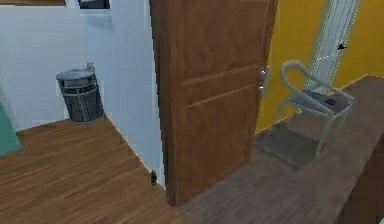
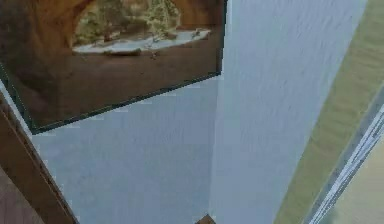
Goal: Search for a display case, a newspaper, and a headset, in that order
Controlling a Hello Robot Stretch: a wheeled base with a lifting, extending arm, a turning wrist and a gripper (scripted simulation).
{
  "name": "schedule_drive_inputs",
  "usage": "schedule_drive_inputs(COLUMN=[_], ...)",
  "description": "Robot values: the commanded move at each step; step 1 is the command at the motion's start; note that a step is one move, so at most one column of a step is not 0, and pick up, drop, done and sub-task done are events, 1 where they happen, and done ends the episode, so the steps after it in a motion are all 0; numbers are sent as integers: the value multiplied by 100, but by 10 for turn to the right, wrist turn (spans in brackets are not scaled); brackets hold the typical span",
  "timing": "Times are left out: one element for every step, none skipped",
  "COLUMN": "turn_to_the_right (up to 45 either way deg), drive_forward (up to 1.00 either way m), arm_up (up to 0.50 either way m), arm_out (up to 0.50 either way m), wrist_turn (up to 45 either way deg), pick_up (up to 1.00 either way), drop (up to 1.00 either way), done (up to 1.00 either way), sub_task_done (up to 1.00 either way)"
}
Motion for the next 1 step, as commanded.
schedule_drive_inputs(turn_to_the_right=[-390], drive_forward=[0], arm_up=[0], arm_out=[0], wrist_turn=[0], pick_up=[0], drop=[0], done=[0], sub_task_done=[0])
